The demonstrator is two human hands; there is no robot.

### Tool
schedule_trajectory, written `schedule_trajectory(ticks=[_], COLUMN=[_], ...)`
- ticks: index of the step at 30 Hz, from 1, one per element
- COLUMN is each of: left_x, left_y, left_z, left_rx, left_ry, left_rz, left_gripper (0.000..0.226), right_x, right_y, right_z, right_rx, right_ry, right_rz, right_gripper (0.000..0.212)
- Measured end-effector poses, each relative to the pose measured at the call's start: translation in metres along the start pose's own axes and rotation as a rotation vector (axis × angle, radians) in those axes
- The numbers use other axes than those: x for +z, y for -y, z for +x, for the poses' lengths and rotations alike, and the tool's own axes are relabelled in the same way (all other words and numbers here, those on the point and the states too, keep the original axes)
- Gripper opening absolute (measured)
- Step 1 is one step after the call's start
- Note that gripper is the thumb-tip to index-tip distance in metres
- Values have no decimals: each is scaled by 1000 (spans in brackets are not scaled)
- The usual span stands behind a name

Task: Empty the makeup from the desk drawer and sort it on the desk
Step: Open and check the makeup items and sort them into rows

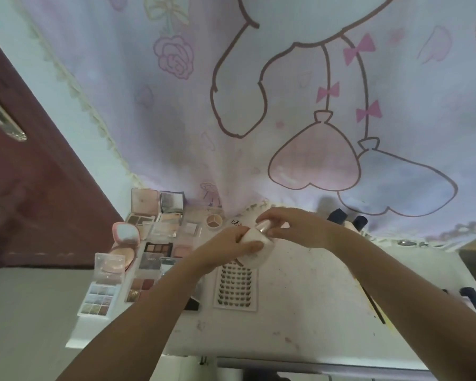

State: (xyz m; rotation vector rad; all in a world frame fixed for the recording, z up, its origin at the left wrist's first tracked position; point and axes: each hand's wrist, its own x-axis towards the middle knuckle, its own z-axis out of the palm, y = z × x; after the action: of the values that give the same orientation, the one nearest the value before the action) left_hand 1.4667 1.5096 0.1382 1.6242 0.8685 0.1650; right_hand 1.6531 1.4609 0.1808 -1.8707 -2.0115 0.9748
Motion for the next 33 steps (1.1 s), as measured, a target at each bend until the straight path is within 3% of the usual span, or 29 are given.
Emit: schedule_trajectory(ticks=[2, 6, 10, 12, 14, 17, 20, 23, 26, 29, 33], left_x=[-6, -14, -14, -12, -9, -4, -4, -8, -9, -8, -10], left_y=[0, 4, 6, 3, 0, -3, -4, -3, -1, 0, 10], left_z=[-4, -5, 2, 8, 14, 23, 30, 35, 44, 52, 59], left_rx=[-46, -179, -193, -177, -159, -161, -184, -219, -209, -196, -238], left_ry=[169, 424, 419, 368, 305, 272, 270, 232, 218, 234, 263], left_rz=[-226, -614, -774, -696, -554, -418, -438, -457, -347, -262, -229], left_gripper=[27, 67, 76, 62, 43, 20, 32, 31, 18, 24, 31], right_x=[-5, -5, -6, -16, -26, -26, -23, -34, -38, -30, -31], right_y=[1, 1, -3, -7, -13, -16, -28, -42, -44, -45, -59], right_z=[-8, -21, -24, -25, -22, -11, 1, 5, 10, 19, 26], right_rx=[-41, -117, -193, -119, 71, 266, 159, 135, 239, 304, 183], right_ry=[15, 2, -46, 55, 154, 252, 242, 276, 331, 325, 286], right_rz=[46, 173, 235, 419, 643, 449, 274, 535, 683, 453, 260], right_gripper=[24, 24, 32, 30, 30, 41, 25, 36, 40, 37, 18])
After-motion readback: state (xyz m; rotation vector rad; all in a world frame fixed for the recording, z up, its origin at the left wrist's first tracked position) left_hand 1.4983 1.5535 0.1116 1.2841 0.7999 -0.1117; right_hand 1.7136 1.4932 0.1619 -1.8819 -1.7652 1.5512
